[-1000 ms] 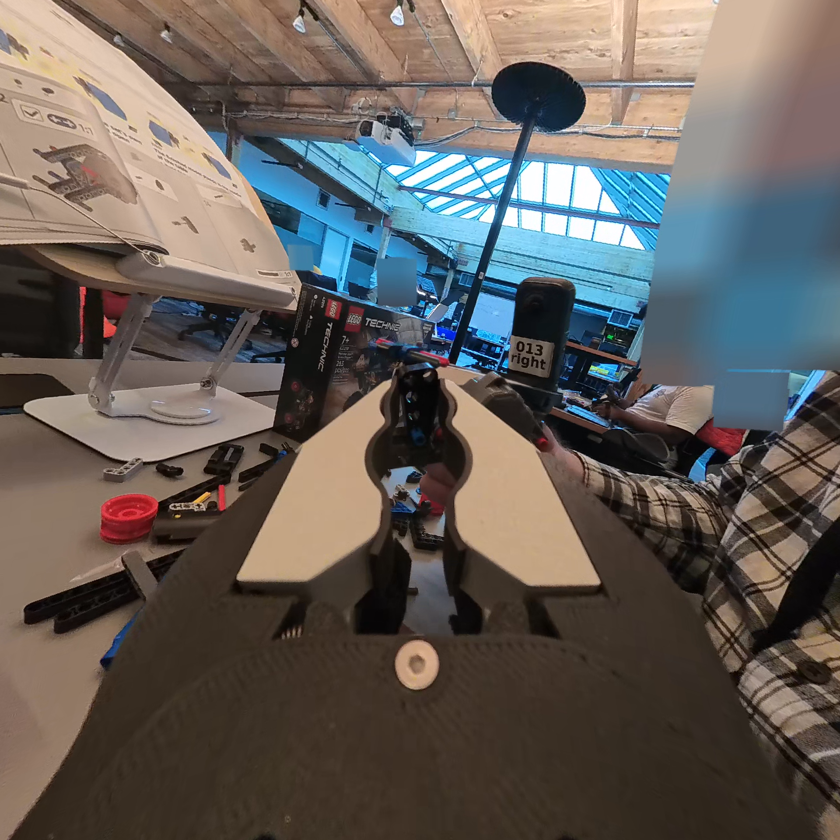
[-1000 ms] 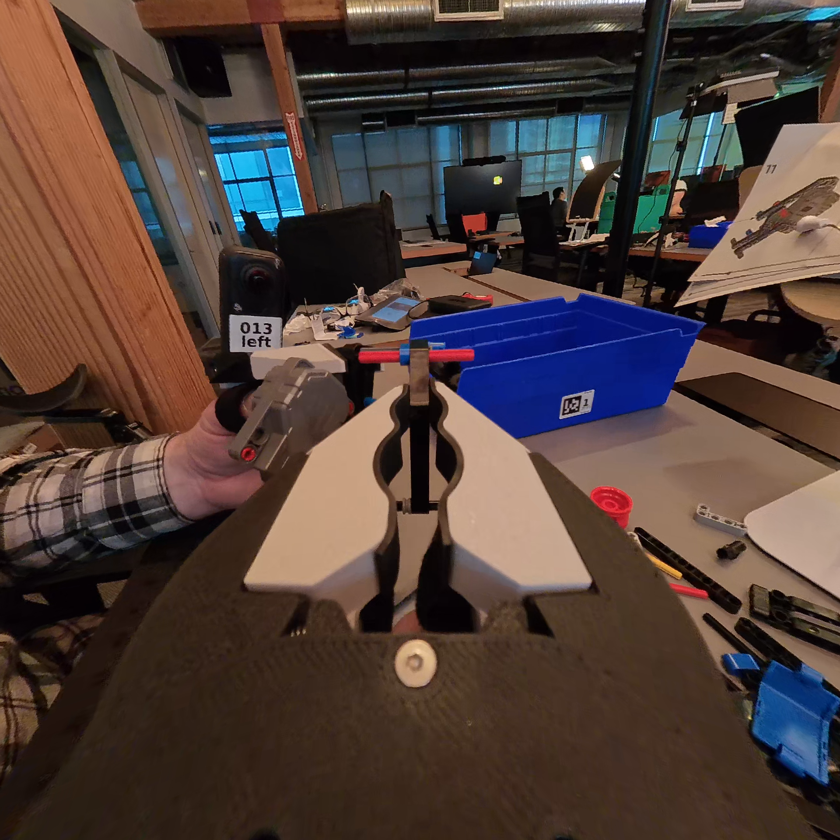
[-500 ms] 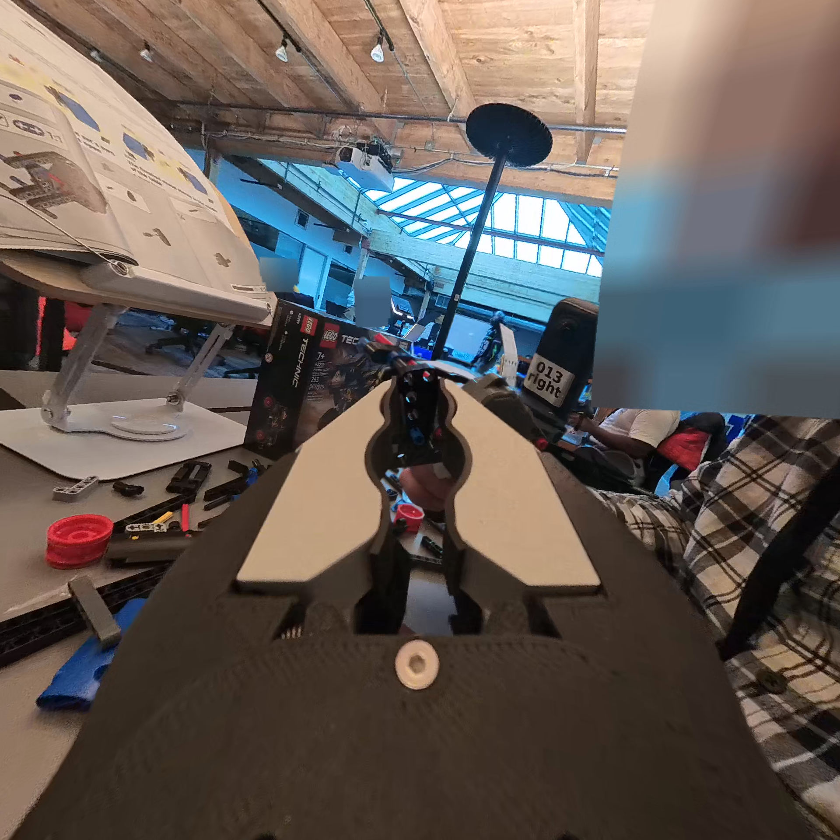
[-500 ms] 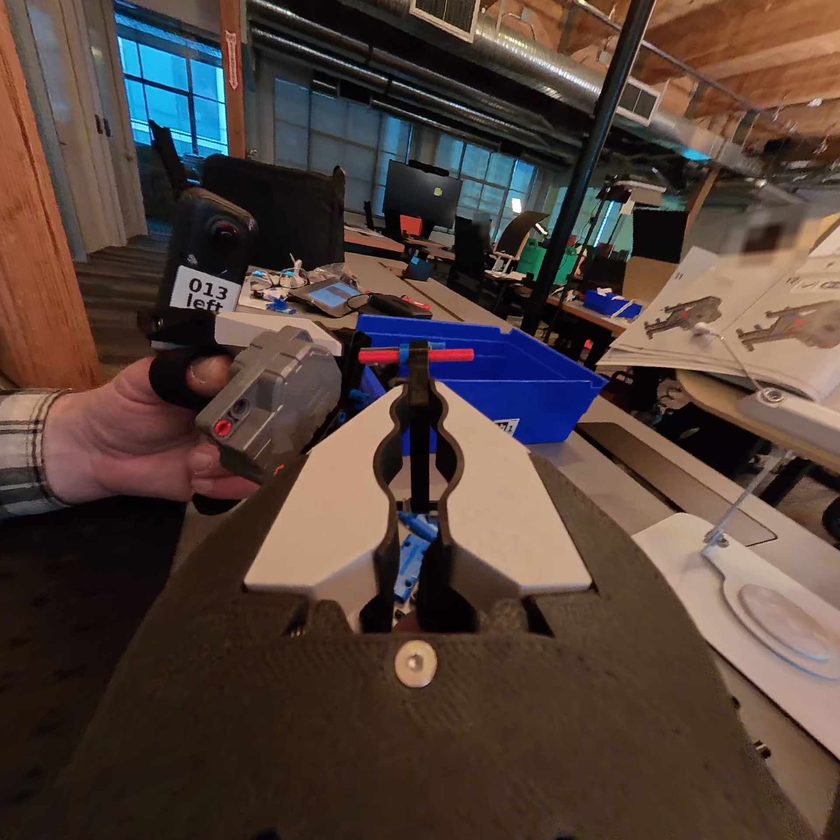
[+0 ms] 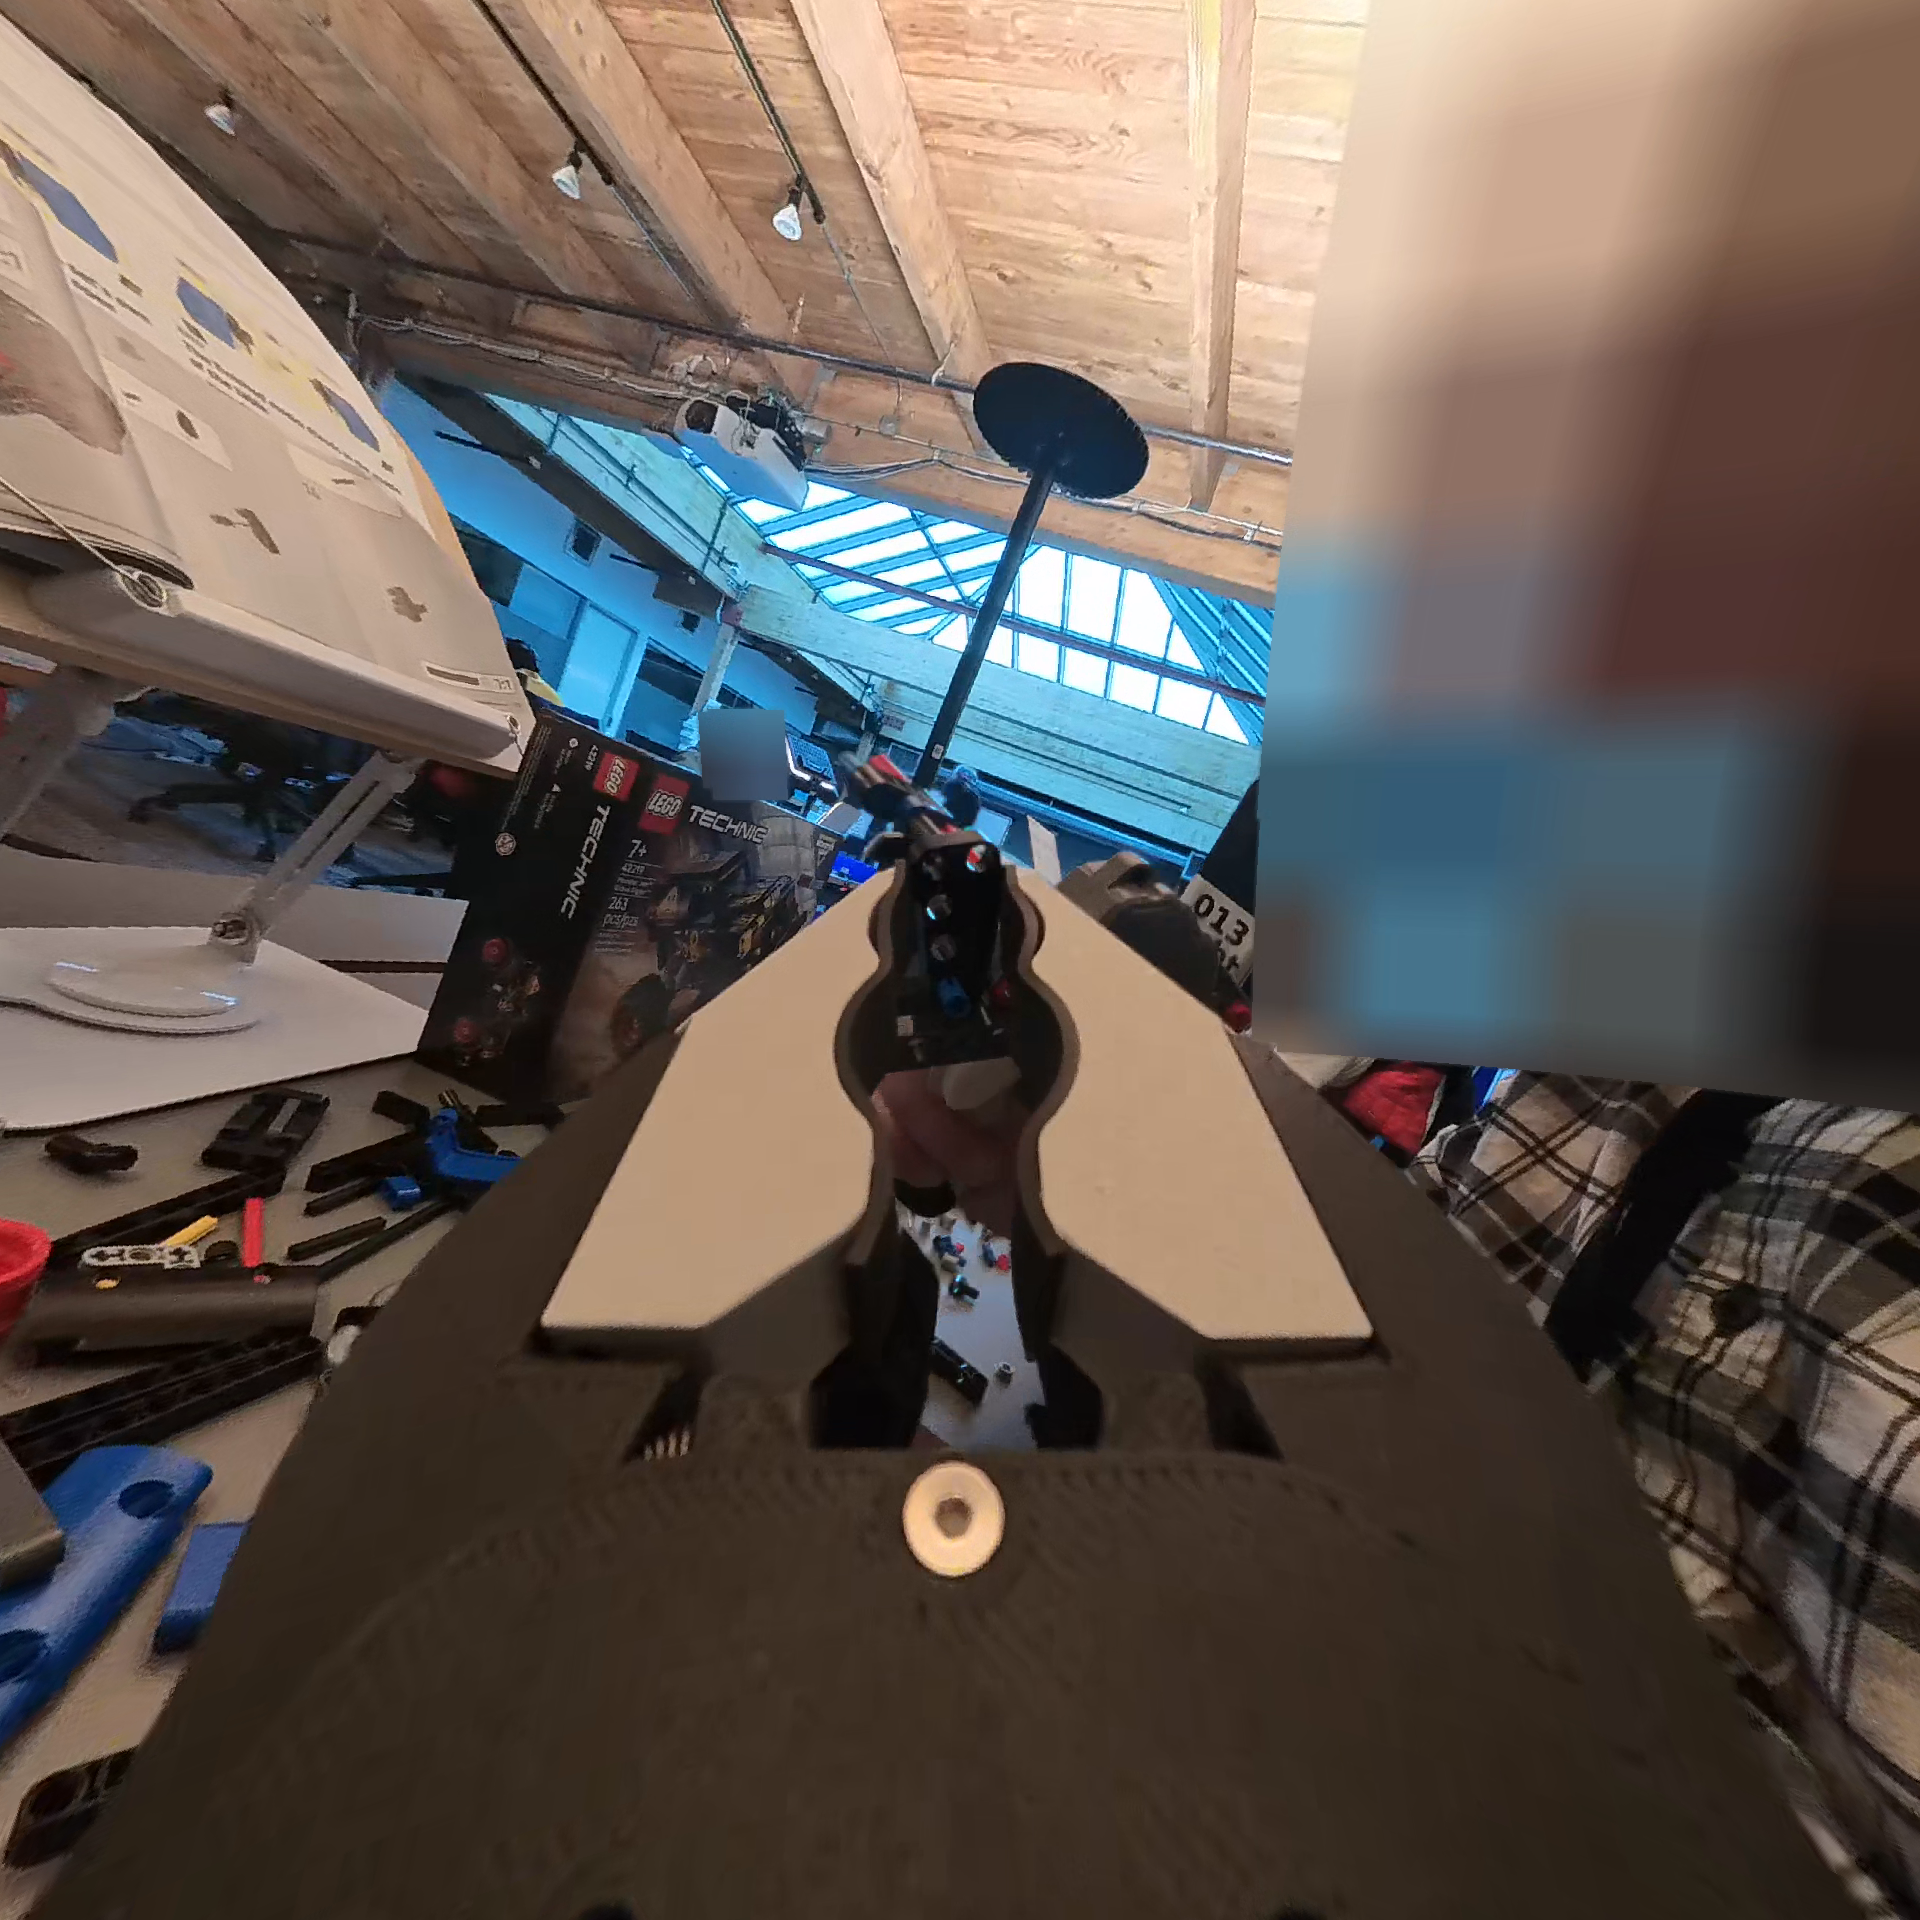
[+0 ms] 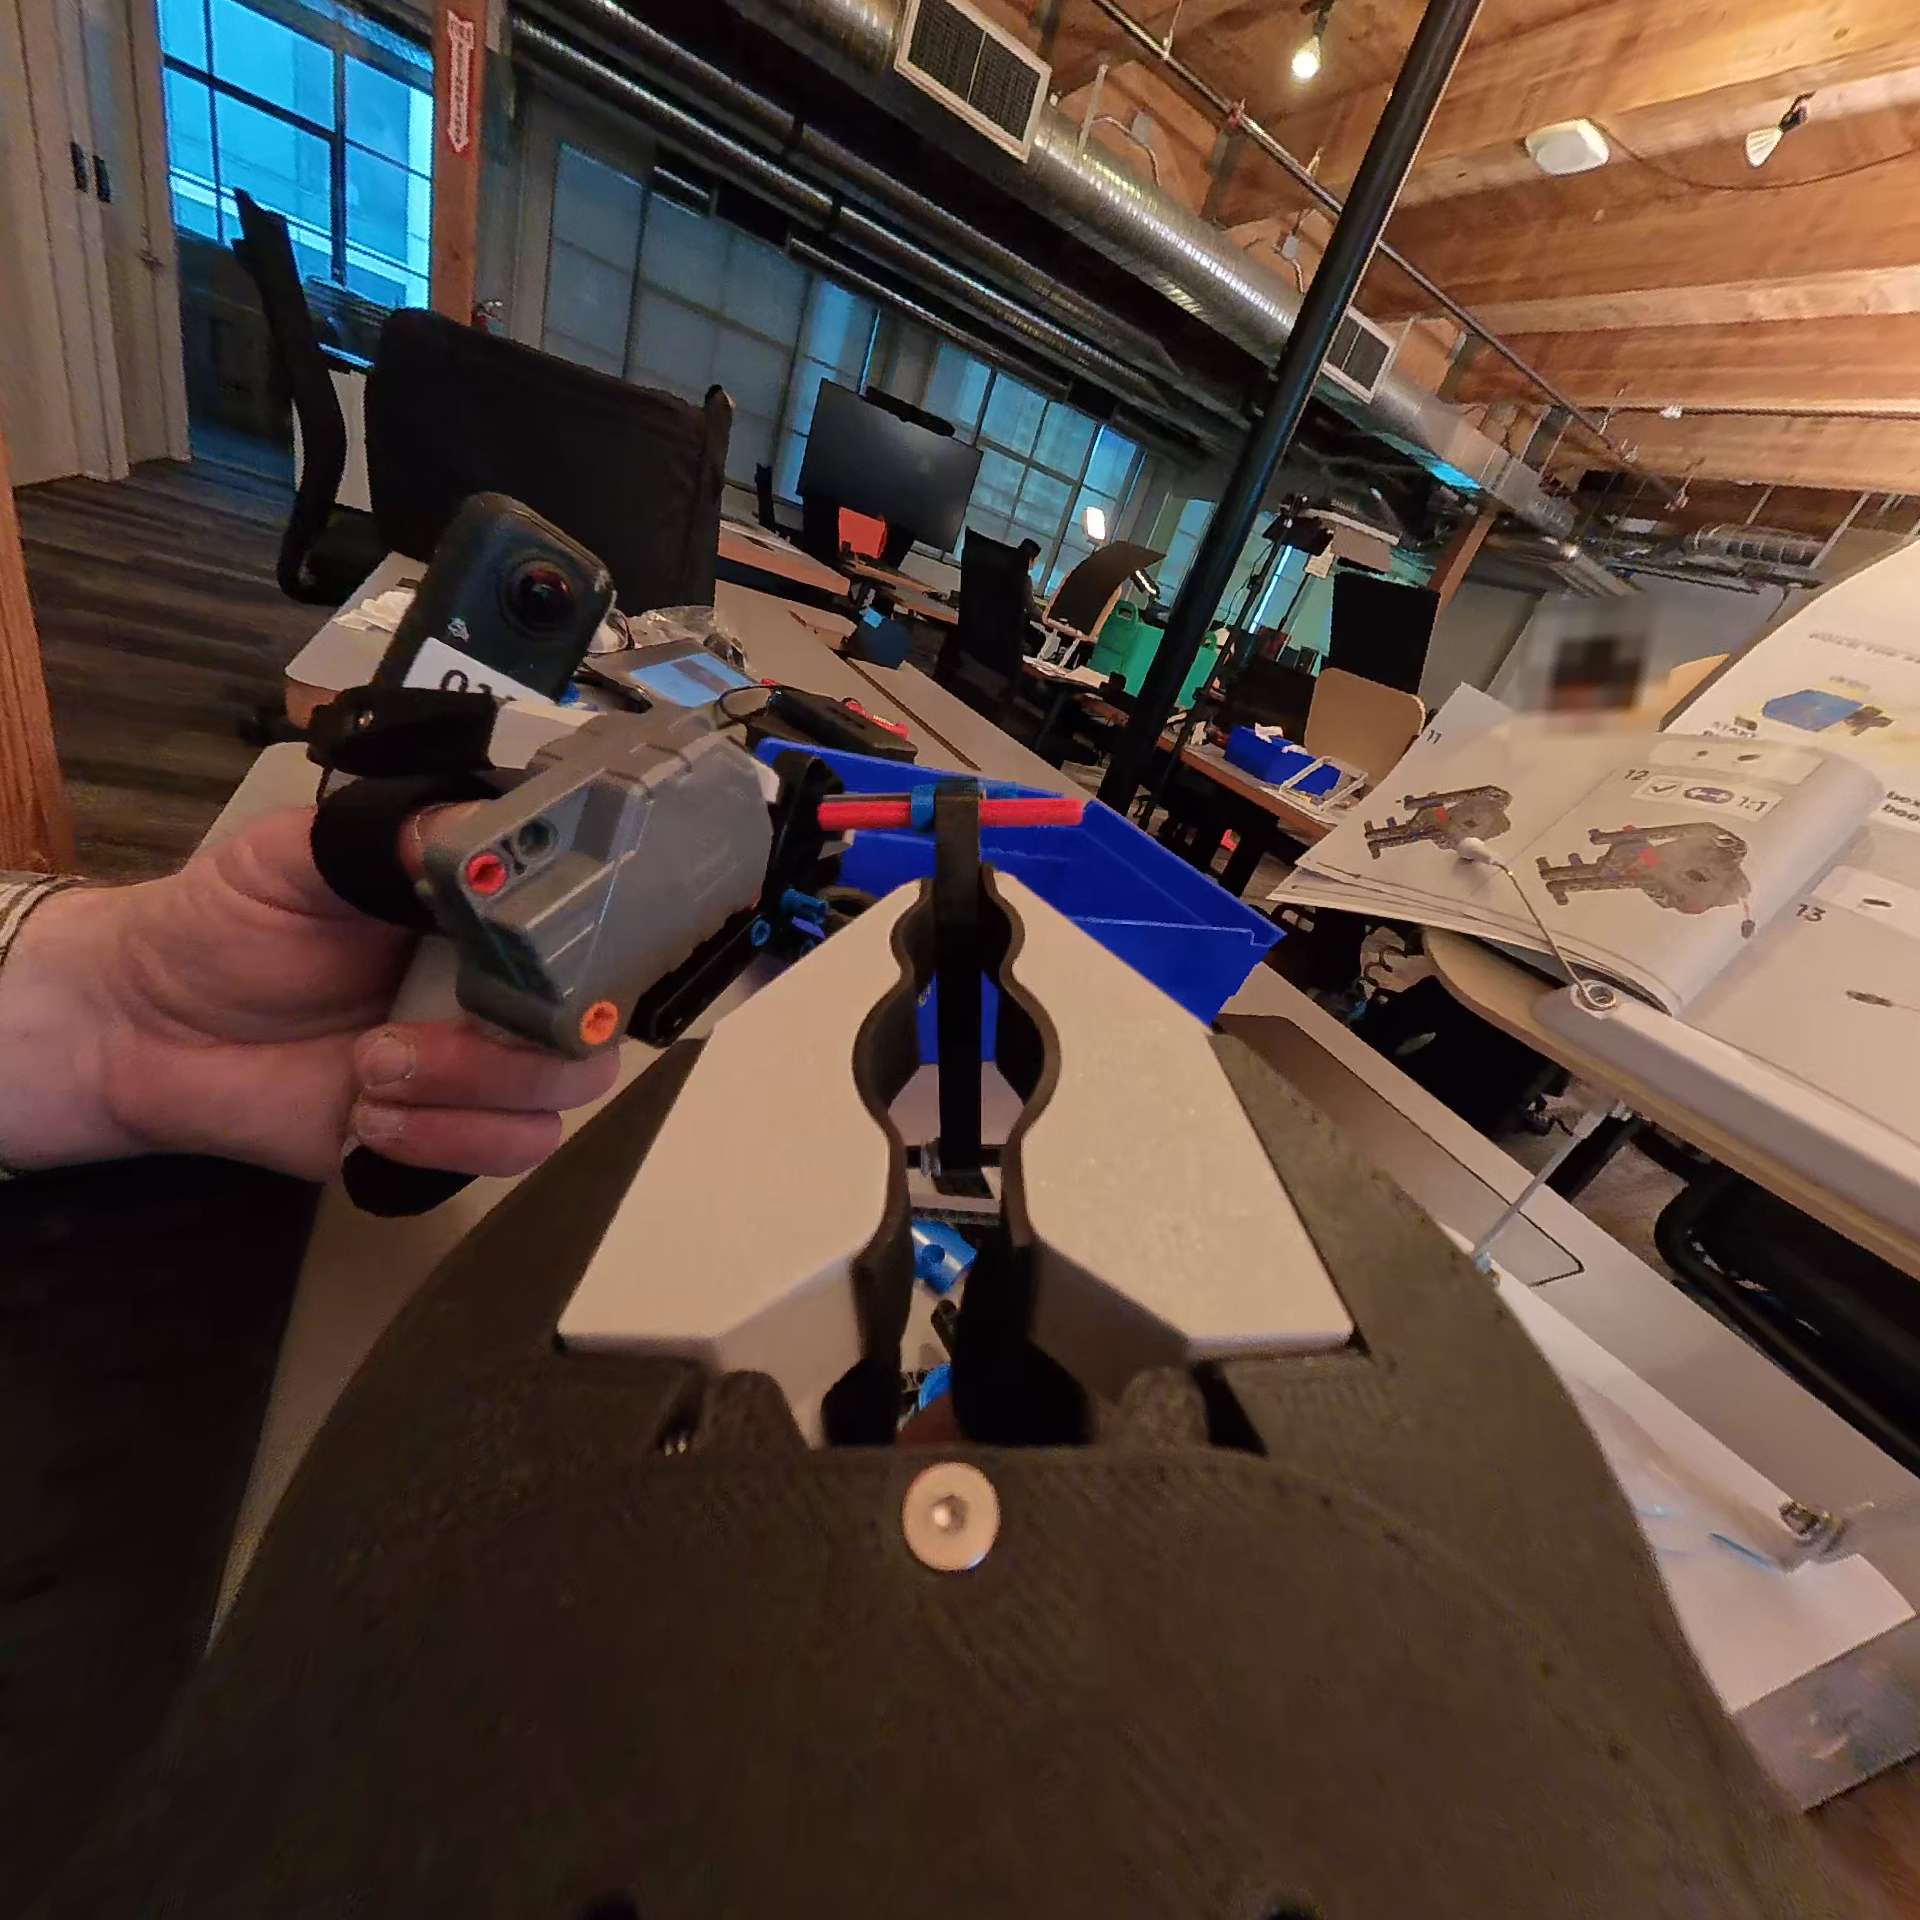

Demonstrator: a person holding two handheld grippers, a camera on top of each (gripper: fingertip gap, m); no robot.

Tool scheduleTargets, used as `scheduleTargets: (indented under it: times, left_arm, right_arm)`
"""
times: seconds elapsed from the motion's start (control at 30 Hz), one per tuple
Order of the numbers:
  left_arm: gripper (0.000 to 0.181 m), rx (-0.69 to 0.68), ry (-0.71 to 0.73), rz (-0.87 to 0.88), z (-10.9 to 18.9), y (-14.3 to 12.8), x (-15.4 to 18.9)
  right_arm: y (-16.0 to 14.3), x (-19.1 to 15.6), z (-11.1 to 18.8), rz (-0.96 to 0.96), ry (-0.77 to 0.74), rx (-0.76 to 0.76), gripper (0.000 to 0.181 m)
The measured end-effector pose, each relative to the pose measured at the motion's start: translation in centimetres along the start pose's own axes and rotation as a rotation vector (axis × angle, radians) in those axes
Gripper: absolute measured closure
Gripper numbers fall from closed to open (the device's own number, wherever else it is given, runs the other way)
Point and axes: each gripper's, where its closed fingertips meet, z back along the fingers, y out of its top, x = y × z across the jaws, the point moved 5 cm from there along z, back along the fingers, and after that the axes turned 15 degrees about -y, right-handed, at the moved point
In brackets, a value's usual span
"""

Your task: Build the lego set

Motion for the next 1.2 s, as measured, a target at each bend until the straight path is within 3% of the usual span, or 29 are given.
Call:
scheduleTargets:
  times: [0.2,1.2]
  left_arm:
    - [0.168,-0.051,0.024,-0.059,-0.4,-0.3,0.2]
    - [0.168,-0.521,0.469,-0.488,-0.1,-1.3,-1.2]
  right_arm:
    - [-0.1,0.0,-0.1,-0.015,-0.002,-0.017,0.176]
    - [-2.7,1.8,-0.9,-0.237,0.038,-0.14,0.176]
